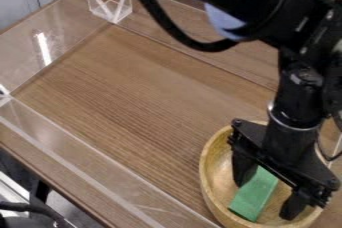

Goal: Remove the green block from inside the brown bowl and put it on the table

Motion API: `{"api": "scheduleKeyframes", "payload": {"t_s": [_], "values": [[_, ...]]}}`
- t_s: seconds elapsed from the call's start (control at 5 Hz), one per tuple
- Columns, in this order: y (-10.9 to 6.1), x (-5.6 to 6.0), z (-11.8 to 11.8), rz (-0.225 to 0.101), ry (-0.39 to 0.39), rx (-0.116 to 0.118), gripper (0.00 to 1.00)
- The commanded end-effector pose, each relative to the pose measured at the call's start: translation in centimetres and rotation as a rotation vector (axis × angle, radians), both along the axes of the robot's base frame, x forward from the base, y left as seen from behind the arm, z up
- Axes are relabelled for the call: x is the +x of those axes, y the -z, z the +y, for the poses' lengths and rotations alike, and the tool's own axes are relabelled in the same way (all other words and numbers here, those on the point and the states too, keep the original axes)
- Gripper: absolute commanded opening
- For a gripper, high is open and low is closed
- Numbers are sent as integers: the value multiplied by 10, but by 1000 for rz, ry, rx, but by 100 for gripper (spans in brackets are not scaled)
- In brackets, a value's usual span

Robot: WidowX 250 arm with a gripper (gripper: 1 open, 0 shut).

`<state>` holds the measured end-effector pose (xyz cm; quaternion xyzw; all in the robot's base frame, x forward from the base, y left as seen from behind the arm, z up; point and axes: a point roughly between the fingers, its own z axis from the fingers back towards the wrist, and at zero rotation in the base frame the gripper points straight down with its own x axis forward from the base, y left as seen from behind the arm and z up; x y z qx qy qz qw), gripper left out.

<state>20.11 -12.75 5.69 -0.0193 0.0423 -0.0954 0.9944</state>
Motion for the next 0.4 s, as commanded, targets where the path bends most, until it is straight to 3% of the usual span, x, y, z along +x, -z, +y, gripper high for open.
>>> {"api": "scheduleKeyframes", "payload": {"t_s": [0.0, 0.2], "values": [[-6, 10, 1, -40, -20, -37, 100], [-5, 13, 4, -40, -35, -52, 100]]}}
